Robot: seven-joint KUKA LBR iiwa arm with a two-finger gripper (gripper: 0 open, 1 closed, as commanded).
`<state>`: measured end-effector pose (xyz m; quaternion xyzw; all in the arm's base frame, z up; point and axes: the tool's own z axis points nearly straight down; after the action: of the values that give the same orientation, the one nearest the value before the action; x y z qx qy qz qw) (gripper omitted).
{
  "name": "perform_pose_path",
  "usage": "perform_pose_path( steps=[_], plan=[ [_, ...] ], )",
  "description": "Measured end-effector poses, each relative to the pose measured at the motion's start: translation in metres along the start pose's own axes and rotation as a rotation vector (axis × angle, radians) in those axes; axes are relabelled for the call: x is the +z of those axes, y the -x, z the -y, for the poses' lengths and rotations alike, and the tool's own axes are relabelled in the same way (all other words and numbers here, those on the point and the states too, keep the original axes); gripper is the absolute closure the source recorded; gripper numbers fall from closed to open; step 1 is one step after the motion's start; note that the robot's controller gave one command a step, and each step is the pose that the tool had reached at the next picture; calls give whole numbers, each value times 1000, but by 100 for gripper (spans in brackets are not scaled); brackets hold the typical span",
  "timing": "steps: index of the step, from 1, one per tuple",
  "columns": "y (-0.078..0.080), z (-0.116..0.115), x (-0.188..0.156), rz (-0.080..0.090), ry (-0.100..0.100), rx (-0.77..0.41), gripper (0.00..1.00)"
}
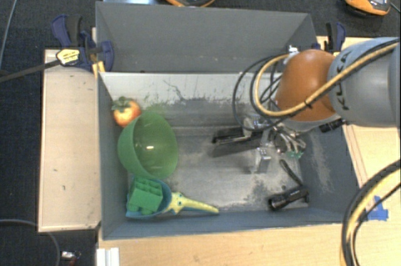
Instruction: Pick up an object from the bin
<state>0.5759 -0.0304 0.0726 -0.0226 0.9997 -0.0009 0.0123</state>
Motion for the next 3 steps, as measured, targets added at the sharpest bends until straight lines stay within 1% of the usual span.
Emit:
perform_pose_path(
  steps=[1,2,3],
  plan=[
    [3,0,-3,11,0,3,100],
    [3,0,-3,11,0,4,100],
    [-1,1,-21,-2,1,5,100]
  ],
)
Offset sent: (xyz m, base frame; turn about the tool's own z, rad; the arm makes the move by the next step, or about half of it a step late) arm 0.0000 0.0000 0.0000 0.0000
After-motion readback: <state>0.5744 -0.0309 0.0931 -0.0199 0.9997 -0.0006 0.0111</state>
